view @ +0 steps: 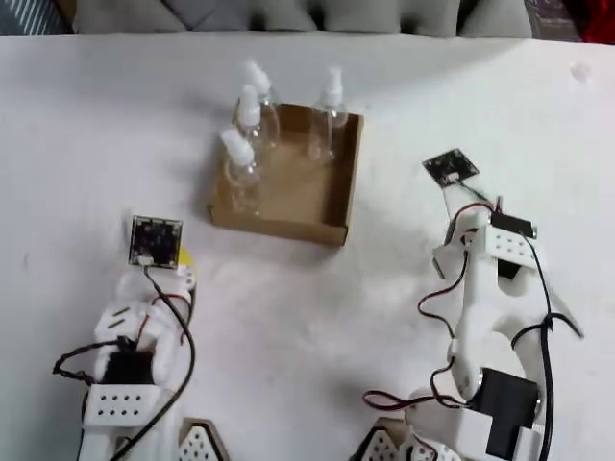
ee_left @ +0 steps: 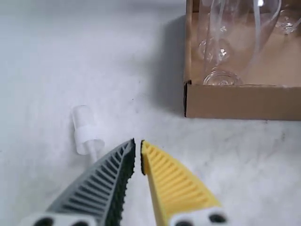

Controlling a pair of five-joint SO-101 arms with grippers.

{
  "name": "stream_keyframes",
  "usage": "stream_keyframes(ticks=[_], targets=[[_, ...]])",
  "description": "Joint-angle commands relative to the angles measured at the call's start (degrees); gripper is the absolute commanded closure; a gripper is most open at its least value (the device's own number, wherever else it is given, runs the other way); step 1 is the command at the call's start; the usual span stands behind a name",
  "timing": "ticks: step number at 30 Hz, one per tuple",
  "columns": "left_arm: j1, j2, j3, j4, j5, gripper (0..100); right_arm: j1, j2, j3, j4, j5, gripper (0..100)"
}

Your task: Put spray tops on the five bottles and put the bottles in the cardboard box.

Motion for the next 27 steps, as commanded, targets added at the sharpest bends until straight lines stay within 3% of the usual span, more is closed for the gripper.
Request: stream_keyframes(ticks=[1, 12, 27], targets=[[0.22, 0.75, -0.26, 1.23, -0.7, 98, -0.92, -1.8, -2.9, 2.59, 0.88, 77.2], [0.22, 0.48, -0.26, 2.2, -0.79, 98, 1.63, -2.51, -10.99, 16.31, 1.41, 71.1], [0.31, 0.48, -0.26, 1.93, -0.79, 98, 14.9, -7.25, -12.48, 28.62, 20.31, 71.1]])
